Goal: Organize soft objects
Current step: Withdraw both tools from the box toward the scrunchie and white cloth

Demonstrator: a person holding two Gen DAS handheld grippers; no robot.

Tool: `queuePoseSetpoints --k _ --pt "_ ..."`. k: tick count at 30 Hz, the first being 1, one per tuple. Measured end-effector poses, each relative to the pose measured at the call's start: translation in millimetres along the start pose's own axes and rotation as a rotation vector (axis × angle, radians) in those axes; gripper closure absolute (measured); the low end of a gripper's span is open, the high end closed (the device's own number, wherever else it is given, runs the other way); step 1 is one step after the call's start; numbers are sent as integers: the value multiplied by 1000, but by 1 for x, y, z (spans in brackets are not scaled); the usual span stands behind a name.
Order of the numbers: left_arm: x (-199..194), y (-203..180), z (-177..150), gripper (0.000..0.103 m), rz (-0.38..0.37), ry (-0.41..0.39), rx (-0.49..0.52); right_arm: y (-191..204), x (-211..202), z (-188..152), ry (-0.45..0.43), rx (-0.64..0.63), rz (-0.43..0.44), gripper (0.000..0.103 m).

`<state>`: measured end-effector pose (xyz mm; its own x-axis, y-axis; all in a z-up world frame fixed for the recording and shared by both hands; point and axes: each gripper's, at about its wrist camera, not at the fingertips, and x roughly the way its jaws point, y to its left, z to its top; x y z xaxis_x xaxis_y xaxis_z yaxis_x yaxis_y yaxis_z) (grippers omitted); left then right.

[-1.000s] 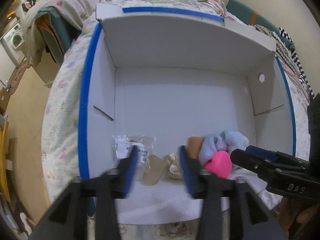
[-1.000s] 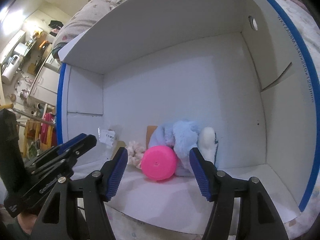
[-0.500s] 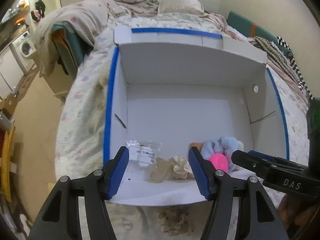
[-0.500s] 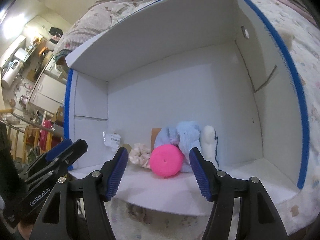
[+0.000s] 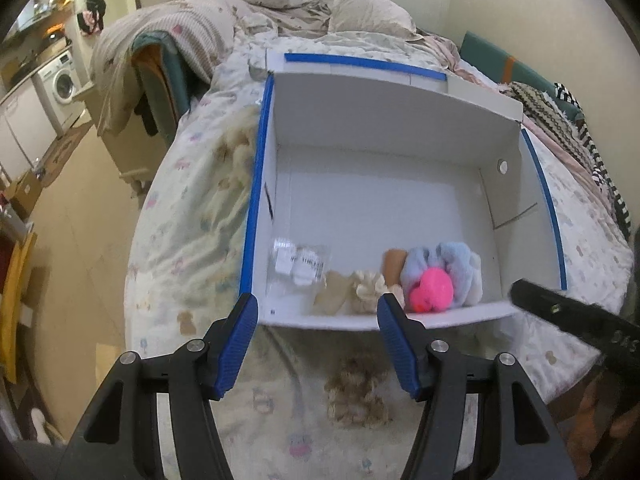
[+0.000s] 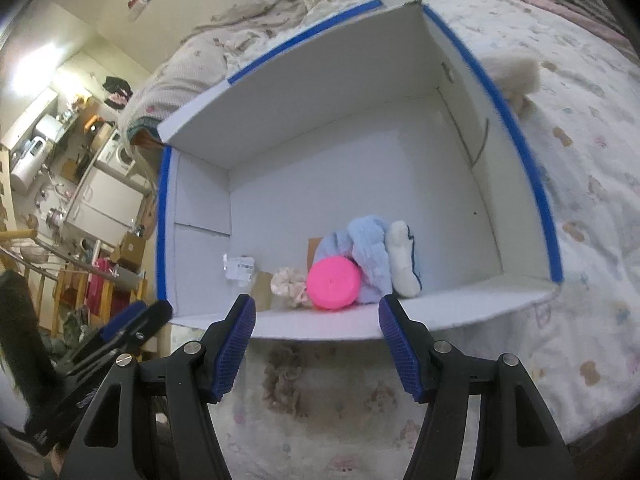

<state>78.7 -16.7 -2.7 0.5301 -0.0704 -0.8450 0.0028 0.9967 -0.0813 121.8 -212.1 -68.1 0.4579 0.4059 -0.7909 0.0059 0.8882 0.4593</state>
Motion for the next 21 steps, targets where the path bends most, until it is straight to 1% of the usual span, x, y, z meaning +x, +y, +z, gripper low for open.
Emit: queuePoseSetpoints --k 2,5,9,14,18,19,21 --pt "-1 2 -8 44 -1 6 -1 0 -9 -6 -26 2 5 32" --pt "-2 2 -18 44 8 15 15 -6 -11 -14 -11 24 11 32" --pt "5 5 -28 44 22 41 20 -13 -5 -19 23 19 -36 32" --pt "22 13 -37 44 30 93 13 -33 -1 -24 56 57 -80 32" --pt "36 20 -41 44 24 139 -20 -50 4 -28 93 98 -124 32" --pt "41 23 -41 44 18 163 -43 -53 7 -29 104 111 -136 32" --pt "47 28 -41 44 -12 190 -79 -58 11 -31 124 133 -149 32"
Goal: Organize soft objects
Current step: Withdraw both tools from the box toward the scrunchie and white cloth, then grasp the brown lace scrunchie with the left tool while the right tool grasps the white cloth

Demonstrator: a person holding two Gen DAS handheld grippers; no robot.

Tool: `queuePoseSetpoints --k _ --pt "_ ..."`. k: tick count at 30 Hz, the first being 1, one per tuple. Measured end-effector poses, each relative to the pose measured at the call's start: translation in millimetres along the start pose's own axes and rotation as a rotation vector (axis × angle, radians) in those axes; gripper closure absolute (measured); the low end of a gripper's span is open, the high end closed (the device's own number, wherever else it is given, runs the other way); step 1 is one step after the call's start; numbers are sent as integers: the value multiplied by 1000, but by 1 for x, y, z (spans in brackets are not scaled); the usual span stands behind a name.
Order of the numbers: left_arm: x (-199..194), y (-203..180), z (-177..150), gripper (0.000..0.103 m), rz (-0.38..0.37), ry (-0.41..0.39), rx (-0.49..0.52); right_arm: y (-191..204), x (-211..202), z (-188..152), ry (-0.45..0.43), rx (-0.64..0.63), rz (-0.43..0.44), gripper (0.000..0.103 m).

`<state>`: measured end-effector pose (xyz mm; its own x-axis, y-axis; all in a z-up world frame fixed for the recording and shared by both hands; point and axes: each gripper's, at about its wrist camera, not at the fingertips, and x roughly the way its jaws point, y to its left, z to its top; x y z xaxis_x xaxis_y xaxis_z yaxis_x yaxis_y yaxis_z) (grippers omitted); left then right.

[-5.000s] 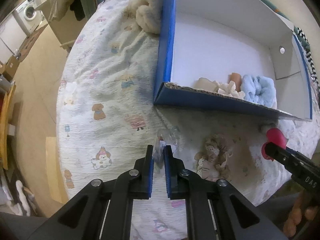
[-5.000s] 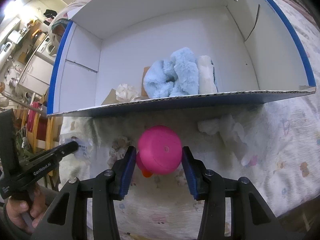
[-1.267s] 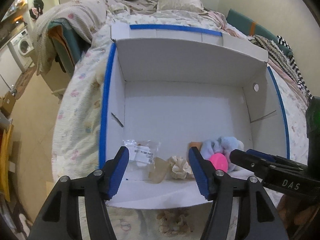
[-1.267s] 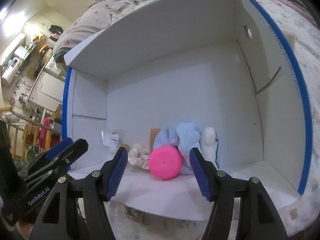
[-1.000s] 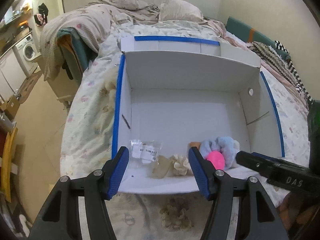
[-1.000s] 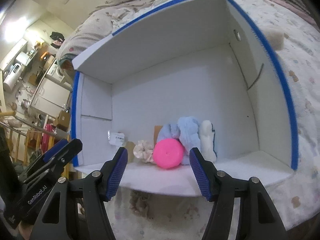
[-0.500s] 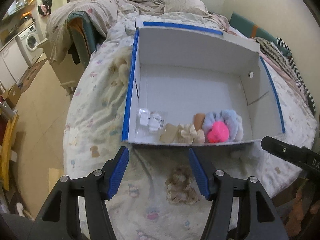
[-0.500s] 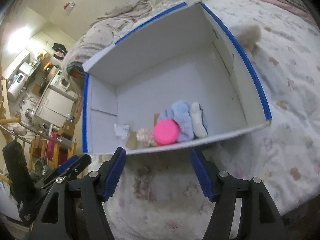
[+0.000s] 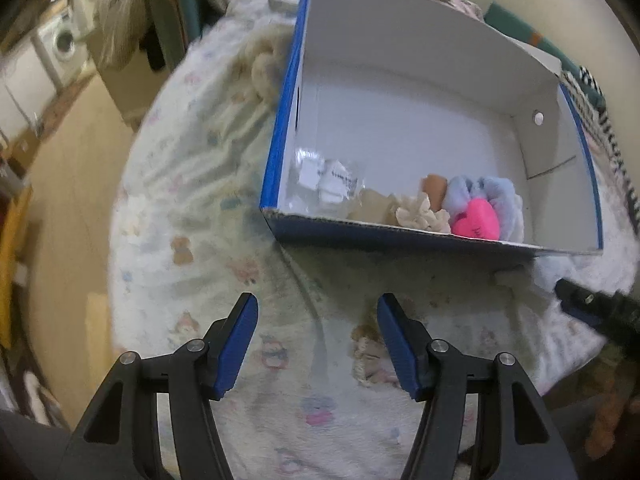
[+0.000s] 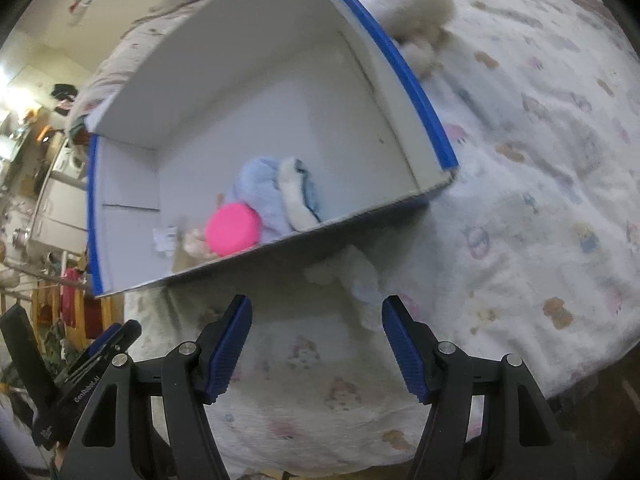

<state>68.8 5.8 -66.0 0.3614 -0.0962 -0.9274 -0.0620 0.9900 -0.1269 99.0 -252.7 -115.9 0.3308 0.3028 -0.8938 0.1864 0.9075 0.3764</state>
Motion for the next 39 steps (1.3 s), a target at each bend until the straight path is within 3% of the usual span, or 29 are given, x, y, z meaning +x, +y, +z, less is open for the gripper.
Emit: queuePoseSetpoints --k 2,6,13,17,20,22,24,28,31,34,39 --pt "6 -1 0 44 -27 29 -16 -2 5 0 13 16 -3 32" --pt "29 -20 -9 44 -65 122 43 0 12 1 23 16 -1 32" --pt "70 -53 -19 44 -31 227 97 -2 15 7 28 33 -14 32" --pt "82 -69 -22 44 -71 282 109 -13 14 12 13 79 -25 32" --pt "85 -76 -21 44 -52 277 132 -25 16 16 9 128 -37 32" --pt "86 -79 -23 51 -32 272 155 -28 22 18 22 139 -45 32" --pt "85 -82 -25 82 -23 267 175 -25 30 20 38 121 -60 32" --pt "80 -69 -21 89 -59 270 144 -9 52 22 79 50 -96 33" --pt "74 -56 -19 90 -42 243 121 4 68 23 112 -13 -109 61" --pt "71 -43 -18 90 -42 240 92 13 77 20 132 -55 -136 82" --pt "63 -26 -24 90 -19 212 81 36 73 8 116 -155 -115 82"
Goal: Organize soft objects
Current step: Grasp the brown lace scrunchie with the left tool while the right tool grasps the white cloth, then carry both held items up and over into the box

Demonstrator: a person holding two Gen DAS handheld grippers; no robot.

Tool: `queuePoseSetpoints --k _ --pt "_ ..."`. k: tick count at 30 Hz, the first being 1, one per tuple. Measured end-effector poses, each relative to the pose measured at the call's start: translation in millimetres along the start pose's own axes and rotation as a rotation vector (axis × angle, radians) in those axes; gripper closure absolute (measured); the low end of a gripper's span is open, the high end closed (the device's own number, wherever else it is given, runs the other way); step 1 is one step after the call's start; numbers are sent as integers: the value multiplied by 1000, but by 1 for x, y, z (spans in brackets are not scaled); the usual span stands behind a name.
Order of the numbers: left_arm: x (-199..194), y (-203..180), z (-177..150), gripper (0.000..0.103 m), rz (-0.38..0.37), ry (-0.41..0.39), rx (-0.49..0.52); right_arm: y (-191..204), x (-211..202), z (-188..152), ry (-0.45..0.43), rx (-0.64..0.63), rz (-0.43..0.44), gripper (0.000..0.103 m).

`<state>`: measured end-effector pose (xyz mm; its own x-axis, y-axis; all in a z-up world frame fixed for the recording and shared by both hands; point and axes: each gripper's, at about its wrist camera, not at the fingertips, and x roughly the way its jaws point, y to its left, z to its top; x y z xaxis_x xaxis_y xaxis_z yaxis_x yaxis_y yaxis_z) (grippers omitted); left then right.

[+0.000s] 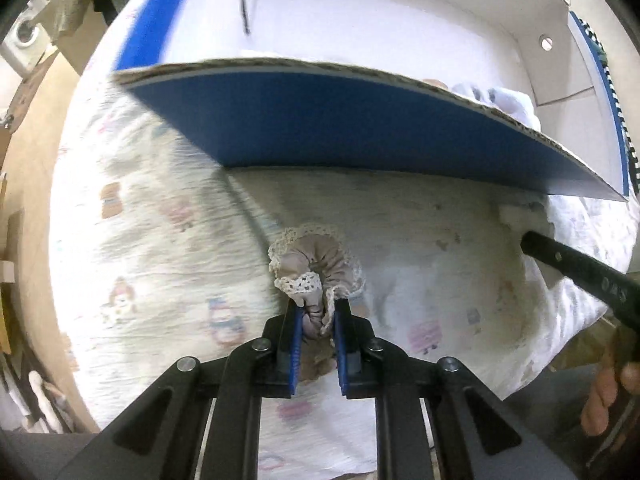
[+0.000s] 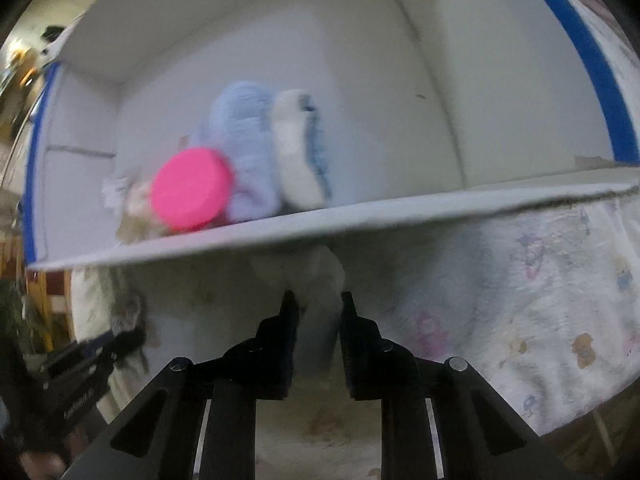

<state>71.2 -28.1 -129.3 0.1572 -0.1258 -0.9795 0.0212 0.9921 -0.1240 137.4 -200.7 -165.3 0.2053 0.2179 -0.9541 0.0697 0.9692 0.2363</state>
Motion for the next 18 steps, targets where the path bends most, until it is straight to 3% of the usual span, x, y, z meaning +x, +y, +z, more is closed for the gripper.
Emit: queuePoseSetpoints --k 9,18 --pt "-18 12 -9 90 26 -50 -3 25 -3 -20 1 -53 14 82" --pt "-56 22 -26 90 60 -152 -32 12 -26 -33 -34 -56 61 82"
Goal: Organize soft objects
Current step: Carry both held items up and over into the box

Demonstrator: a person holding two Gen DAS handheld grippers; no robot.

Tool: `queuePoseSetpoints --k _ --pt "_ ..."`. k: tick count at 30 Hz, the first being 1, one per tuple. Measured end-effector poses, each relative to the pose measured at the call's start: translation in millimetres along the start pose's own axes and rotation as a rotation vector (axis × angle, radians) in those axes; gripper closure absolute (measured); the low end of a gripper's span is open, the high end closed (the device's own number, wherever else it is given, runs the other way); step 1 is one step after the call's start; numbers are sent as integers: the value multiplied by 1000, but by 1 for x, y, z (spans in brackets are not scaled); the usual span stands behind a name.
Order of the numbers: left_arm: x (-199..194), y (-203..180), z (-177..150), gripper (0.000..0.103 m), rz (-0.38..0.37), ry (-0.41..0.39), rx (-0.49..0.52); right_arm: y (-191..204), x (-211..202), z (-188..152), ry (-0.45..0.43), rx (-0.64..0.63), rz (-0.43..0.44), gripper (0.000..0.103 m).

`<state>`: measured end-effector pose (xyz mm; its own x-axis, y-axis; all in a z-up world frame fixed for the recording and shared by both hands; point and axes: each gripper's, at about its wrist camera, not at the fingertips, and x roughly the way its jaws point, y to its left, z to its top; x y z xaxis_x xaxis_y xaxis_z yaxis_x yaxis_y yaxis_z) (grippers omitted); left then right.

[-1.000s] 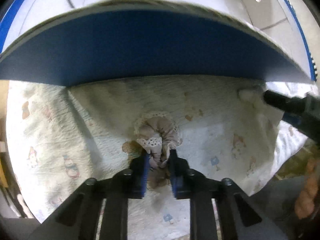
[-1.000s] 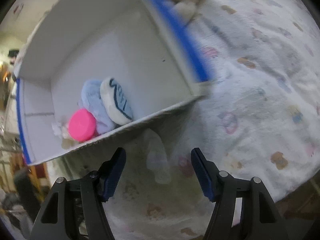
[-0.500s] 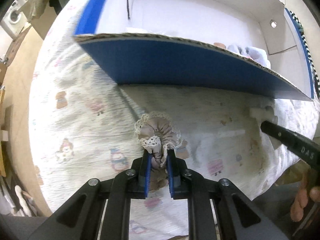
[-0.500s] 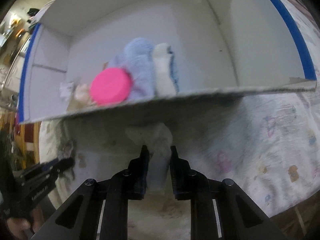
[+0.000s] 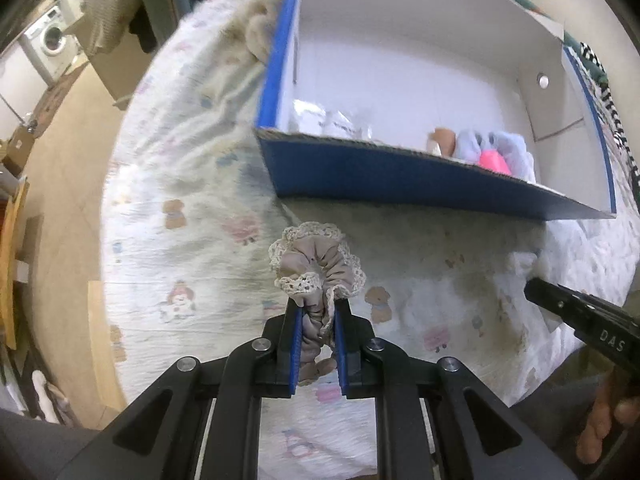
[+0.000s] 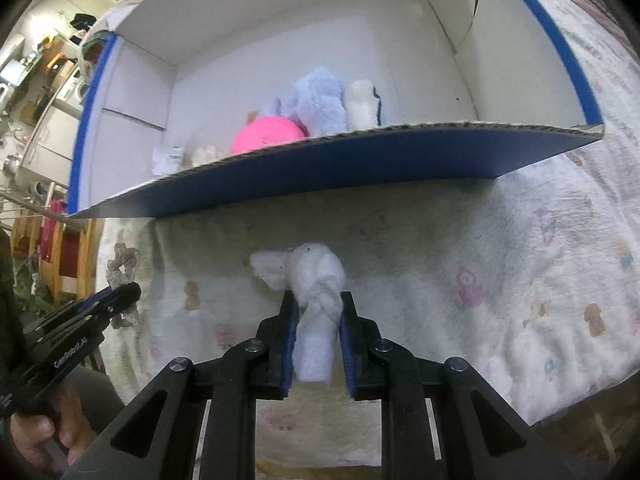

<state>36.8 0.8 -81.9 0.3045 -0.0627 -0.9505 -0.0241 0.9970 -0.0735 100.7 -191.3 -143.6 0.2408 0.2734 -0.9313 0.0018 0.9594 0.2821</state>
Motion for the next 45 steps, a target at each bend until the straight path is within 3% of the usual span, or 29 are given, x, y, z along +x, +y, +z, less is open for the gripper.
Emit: queuePoseSetpoints --k 11,22,35,45 --pt "-72 3 8 90 2 -188 -13 16 -44 -8 -69 -26 115 82" --pt "-127 -16 65 90 -40 -334 53 37 -106 10 -204 -44 226 82" --pt "-103 -45 133 90 -63 -327 64 22 -120 75 -267 -29 158 82" --pt "-42 -52 147 90 -69 -283 69 0 -74 92 -228 21 147 82"
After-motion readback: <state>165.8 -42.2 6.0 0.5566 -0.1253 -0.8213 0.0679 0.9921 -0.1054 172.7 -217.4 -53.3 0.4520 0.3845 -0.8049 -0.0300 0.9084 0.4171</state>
